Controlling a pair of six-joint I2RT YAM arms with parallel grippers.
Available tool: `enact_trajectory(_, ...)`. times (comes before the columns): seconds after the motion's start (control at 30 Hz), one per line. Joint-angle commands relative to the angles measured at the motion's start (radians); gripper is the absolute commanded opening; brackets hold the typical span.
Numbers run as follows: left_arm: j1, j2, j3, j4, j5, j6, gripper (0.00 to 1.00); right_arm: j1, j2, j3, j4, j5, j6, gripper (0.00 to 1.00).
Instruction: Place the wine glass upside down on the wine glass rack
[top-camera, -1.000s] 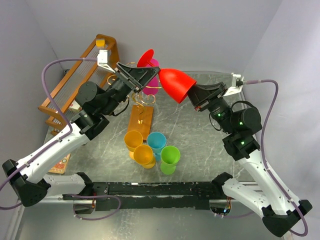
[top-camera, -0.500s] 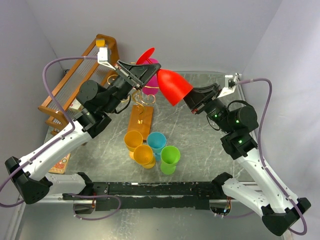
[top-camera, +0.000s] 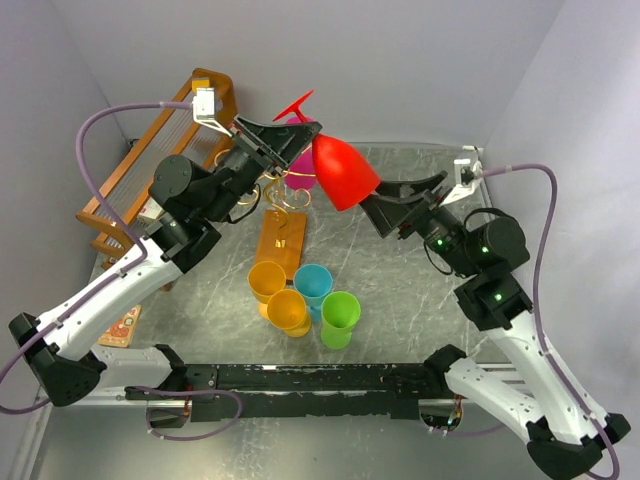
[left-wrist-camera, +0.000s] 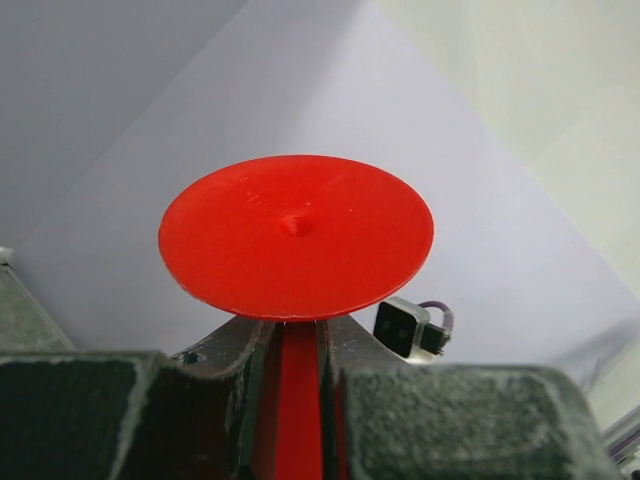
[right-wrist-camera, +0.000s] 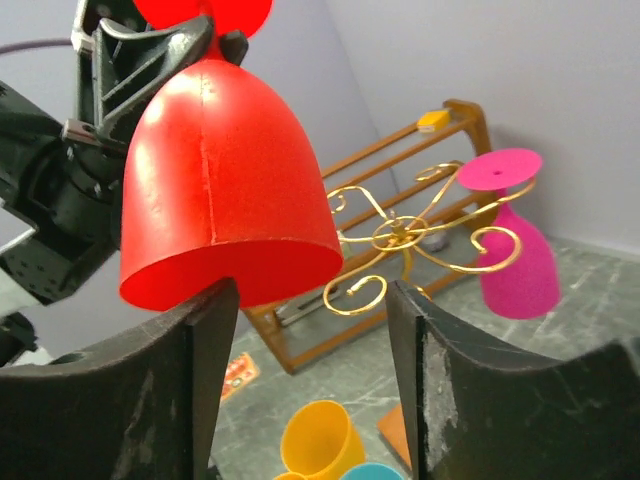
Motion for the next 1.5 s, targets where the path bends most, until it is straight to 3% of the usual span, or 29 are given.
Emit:
enact_trajectory(0.0, 0.002, -0.02, 0.055, -0.068, 0.044, 0.164, 0.07, 0.003, -0.086, 0.045, -0.168, 0.091, -0.072, 0.68)
enact_trajectory(0.2, 0.003, -0.06, 0.059, -0.187, 0.097, 0.347, 0.07, 0.004, -0.167, 0.085, -0.303, 0.177, -0.07, 0.8)
enact_trajectory(0.4, 0.003, -0.075, 0.081, -0.278, 0.218, 0.491, 0.07, 0.004, -0.123, 0.219, -0.376, 0.127, 0.013, 0.81)
enact_trajectory(0.7, 0.002, -0.063, 0.08, -0.277, 0.355, 0.618, 0.07, 0.004, -0.012, 0.389, -0.46, 0.06, 0.182, 0.81)
enact_trajectory(1.07, 0.002, -0.004, 0.083, -0.282, 0.385, 0.843, 0.07, 0.004, 0.151, 0.386, -0.289, -0.057, 0.559, 0.74)
enact_trajectory(1.3, 0.002, 0.009, 0.046, -0.233, 0.425, 0.878, 0.07, 0.003, 0.166, 0.317, -0.205, 0.013, 0.736, 0.67)
enact_trajectory(1.47, 0.002, 0.004, 0.005, -0.196, 0.44, 0.886, 0.07, 0.003, 0.182, 0.348, -0.26, 0.061, 0.788, 0.6)
